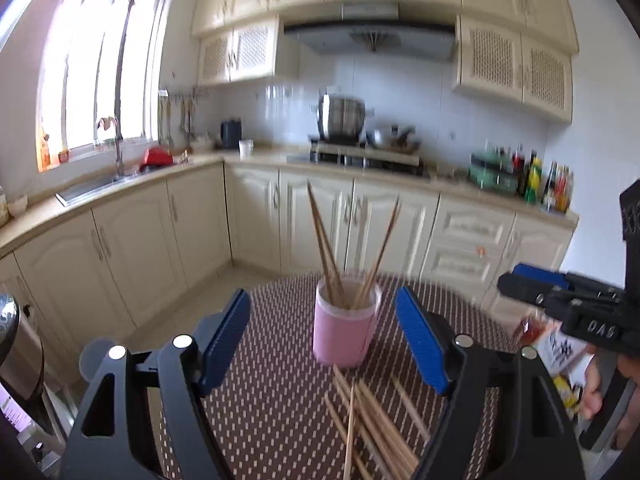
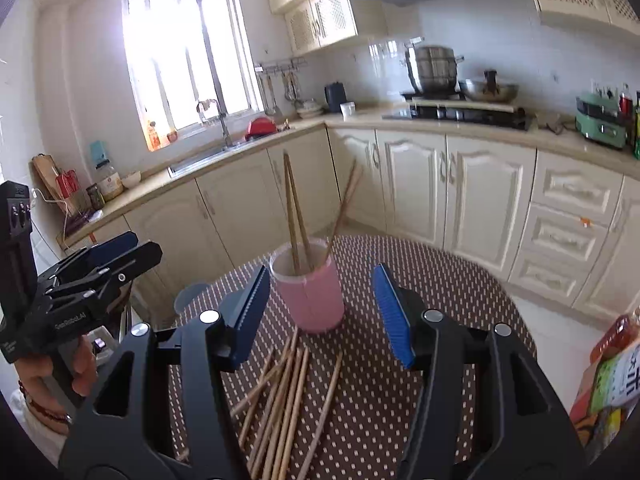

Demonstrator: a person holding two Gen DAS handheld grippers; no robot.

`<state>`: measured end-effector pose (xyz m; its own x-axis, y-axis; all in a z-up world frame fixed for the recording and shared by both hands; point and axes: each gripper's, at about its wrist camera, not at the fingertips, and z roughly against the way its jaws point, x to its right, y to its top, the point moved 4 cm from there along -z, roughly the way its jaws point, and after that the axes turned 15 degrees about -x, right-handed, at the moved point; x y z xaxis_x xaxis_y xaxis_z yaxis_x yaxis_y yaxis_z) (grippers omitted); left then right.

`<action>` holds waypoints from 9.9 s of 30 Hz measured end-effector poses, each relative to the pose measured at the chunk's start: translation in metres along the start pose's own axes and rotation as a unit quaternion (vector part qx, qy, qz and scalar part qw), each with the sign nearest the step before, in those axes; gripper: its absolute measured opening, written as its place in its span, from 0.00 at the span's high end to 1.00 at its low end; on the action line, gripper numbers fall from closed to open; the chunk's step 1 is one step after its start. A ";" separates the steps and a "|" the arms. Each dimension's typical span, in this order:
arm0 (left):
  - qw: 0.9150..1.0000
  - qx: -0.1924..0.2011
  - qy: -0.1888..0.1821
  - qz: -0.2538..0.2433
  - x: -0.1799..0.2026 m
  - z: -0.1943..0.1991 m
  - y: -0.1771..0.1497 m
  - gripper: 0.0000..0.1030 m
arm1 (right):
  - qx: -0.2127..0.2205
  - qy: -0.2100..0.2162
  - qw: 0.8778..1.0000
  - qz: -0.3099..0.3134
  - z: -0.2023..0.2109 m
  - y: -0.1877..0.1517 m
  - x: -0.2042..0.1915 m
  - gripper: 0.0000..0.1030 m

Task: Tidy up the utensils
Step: 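Open both tools to release the chopsticks into the cup, then withdraw both open tools from the cup back to the chopstick pile, then close the left tool on a chopstick while the right tool grasps one too, then lift the held chopsticks upright and lower them into the pink cup with both tools, then open both tools to release the chopsticks into the cup, then withdraw both open tools from the cup back to the chopstick pile, then close the left tool on a chopstick while the right tool grasps one too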

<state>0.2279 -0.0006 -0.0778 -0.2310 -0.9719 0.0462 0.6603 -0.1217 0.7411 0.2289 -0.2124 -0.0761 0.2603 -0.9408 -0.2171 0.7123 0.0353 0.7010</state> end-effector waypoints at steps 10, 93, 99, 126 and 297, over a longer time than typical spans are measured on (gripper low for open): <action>0.991 -0.132 -0.013 -0.018 0.006 -0.077 -0.059 0.28 | -0.063 0.000 0.998 -0.023 -0.043 -0.052 0.015 0.48; 0.996 -0.041 -0.080 0.002 0.006 0.004 0.029 0.94 | -0.004 0.039 0.998 0.045 -0.011 0.021 -0.037 0.94; 0.997 -0.007 -0.078 0.007 0.008 0.009 0.061 0.94 | 0.028 0.038 0.997 0.053 -0.002 0.048 -0.044 0.94; 0.993 0.076 -0.064 0.063 -0.009 -0.042 0.116 0.94 | 0.131 0.014 0.991 0.020 -0.032 0.105 -0.030 0.94; 0.978 -0.209 -0.014 0.021 -0.022 -0.169 -0.099 0.95 | -0.221 -0.036 0.974 0.034 -0.190 -0.082 -0.022 0.94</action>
<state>0.2885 -0.0013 -0.2650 -0.2128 -0.9726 0.0939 0.9026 -0.1588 0.4001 0.2884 -0.1301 -0.2575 0.2813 -0.9519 -0.1218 0.9105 0.2246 0.3473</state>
